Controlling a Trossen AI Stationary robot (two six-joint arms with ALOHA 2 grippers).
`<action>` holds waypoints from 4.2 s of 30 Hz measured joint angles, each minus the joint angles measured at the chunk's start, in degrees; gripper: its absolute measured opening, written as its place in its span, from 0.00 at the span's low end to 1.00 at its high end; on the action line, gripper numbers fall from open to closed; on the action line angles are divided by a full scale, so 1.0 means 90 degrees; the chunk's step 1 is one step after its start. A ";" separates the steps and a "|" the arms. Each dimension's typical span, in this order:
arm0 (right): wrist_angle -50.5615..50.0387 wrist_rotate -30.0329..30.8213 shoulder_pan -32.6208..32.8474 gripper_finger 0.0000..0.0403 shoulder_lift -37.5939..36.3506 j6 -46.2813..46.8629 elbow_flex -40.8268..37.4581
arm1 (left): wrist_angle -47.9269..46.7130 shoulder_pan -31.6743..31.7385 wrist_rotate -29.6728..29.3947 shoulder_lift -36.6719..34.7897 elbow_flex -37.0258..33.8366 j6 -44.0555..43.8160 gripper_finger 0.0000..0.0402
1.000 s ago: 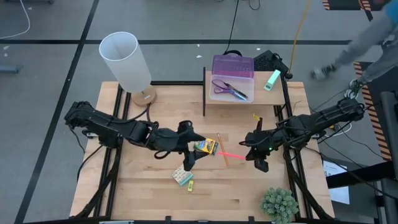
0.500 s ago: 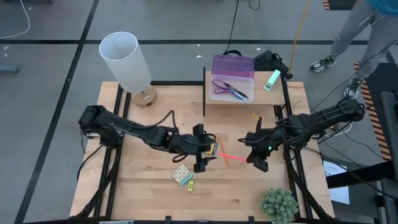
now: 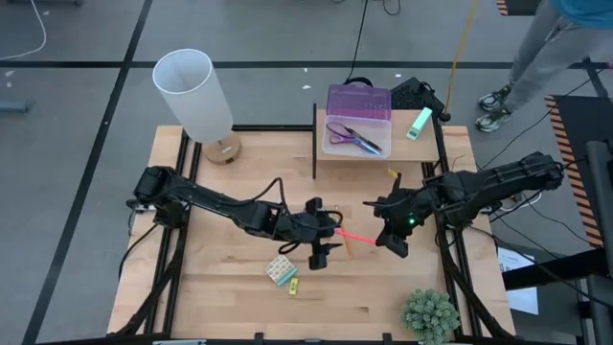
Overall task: Pick & place school supplies into a supply box
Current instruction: Put the pink pencil into the purple supply box on the shelf
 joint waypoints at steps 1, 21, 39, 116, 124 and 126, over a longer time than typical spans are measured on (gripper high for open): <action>0.0005 -0.0010 -0.0022 0.04 0.0000 -0.0039 0.0000 | 0.0000 0.0000 -0.0048 -0.0002 0.0002 -0.0016 0.56; 0.0272 -0.0025 -0.0134 0.04 0.0000 -0.0299 0.0000 | 0.0022 0.0000 0.0142 -0.0002 0.0002 0.0006 0.19; 0.0812 0.0152 -0.0132 0.10 0.0000 -0.0611 0.0000 | 0.0043 -0.0222 0.0203 -0.0007 0.0002 -0.0164 0.08; 0.8174 0.2882 0.0407 0.42 -0.0160 -0.3615 -0.0002 | 0.6401 -0.0274 -0.0465 -0.0804 0.0002 0.0367 0.06; 0.8208 0.2882 0.0407 0.42 -0.0158 -0.3732 -0.0002 | 0.6548 -0.0043 -0.0243 -0.0557 0.0002 0.0086 0.06; 0.8233 0.2880 0.0407 0.42 -0.0161 -0.3737 -0.0002 | 0.6652 0.0014 -0.0153 -0.0459 0.0002 -0.0023 0.06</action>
